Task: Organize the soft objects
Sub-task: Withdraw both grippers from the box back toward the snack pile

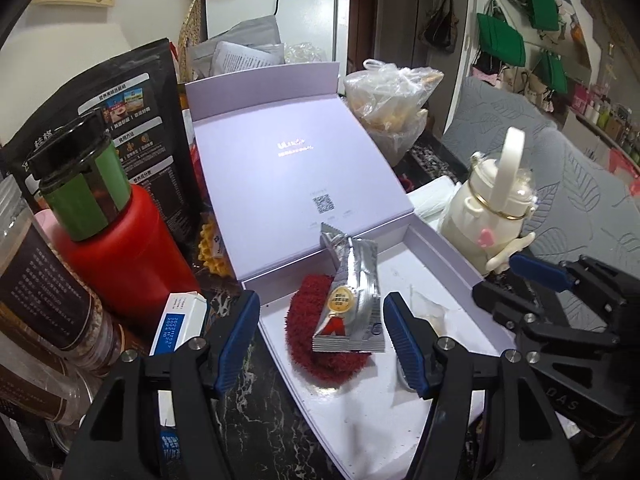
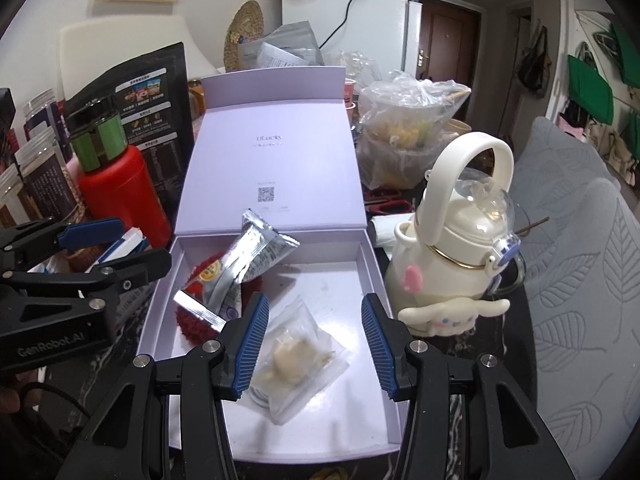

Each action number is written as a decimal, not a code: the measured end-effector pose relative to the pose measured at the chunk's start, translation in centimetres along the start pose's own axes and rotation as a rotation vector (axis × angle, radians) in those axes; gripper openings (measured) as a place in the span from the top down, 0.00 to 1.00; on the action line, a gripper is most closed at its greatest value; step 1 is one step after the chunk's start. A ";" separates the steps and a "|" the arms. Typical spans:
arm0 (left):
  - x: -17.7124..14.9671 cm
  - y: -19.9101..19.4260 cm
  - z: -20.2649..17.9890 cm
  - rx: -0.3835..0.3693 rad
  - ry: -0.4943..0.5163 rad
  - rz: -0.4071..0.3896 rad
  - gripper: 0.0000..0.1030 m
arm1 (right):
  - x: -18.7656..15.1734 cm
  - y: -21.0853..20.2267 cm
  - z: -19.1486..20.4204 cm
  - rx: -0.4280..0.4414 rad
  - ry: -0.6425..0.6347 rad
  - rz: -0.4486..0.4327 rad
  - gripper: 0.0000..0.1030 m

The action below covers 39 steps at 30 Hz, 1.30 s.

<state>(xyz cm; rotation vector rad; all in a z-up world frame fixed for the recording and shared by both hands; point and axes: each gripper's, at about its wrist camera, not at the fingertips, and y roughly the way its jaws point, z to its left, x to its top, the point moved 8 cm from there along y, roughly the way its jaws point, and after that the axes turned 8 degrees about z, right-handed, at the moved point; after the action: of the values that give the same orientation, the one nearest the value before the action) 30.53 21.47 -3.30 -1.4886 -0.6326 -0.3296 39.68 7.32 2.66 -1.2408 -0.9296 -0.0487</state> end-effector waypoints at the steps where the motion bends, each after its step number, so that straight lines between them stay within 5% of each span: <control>1: 0.0 -0.4 -0.1 -0.010 -0.001 -0.004 0.38 | -0.2 -0.2 -0.1 0.003 0.008 -0.001 0.53; 20: -1.9 -7.2 -1.6 -0.043 0.038 -0.084 0.38 | -2.7 -8.0 1.0 -0.014 0.054 -0.111 0.53; 39: -8.9 -12.1 -4.4 -0.083 0.127 -0.102 0.38 | -9.7 -14.1 2.6 -0.071 0.114 -0.139 0.49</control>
<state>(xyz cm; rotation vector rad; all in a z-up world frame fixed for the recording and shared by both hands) 17.35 14.65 1.63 -1.5040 -0.6001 -0.5298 24.87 -0.05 7.70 -1.2240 -0.9193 -0.2618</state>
